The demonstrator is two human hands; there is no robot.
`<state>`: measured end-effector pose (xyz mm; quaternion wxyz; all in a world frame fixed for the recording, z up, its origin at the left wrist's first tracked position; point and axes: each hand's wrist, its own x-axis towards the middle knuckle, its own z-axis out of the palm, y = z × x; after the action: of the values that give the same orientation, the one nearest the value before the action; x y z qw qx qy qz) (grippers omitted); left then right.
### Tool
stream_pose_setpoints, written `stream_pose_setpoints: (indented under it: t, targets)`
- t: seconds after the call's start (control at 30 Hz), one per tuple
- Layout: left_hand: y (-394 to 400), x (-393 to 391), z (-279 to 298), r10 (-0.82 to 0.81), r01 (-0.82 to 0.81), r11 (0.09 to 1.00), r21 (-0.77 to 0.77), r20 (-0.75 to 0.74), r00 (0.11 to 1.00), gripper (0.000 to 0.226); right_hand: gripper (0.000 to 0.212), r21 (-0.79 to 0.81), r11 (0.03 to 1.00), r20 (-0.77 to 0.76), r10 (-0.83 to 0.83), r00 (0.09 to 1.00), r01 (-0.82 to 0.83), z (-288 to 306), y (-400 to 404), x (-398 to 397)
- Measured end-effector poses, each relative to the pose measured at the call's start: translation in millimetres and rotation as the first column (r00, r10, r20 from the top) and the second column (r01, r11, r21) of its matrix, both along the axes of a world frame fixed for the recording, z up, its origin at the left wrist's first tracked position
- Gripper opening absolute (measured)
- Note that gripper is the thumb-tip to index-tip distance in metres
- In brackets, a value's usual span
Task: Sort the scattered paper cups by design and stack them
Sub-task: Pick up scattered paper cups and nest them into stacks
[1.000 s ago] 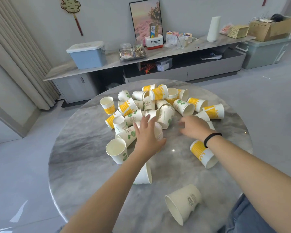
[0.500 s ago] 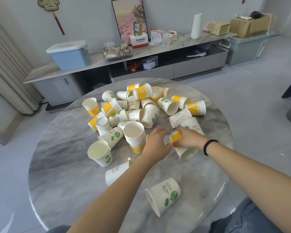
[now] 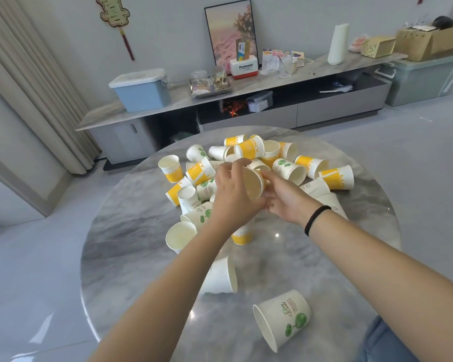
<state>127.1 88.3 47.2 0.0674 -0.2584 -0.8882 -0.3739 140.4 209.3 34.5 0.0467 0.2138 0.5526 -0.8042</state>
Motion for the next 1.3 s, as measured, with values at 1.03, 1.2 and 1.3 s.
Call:
stream_pose_setpoints:
  t: [1.03, 1.2, 1.3]
  targets:
    - [-91, 64, -66, -0.048, 0.338, 0.617, -0.711, 0.394, 0.918, 0.08, 0.064, 0.694, -0.117, 0.547, 0.727, 0.415, -0.71, -59, -13, 118]
    - [-101, 61, -81, -0.051, 0.279, 0.612, -0.74, 0.316, 0.948, 0.083, 0.046, 0.758, -0.064, 0.469, 0.745, 0.474, -0.649, -67, -15, 126]
    - [-105, 60, -86, -0.044, 0.232, 0.633, -0.739, 0.265, 0.963, 0.08, 0.04, 0.853, 0.089, 0.308, 0.709, 0.634, -0.514, -72, -16, 130]
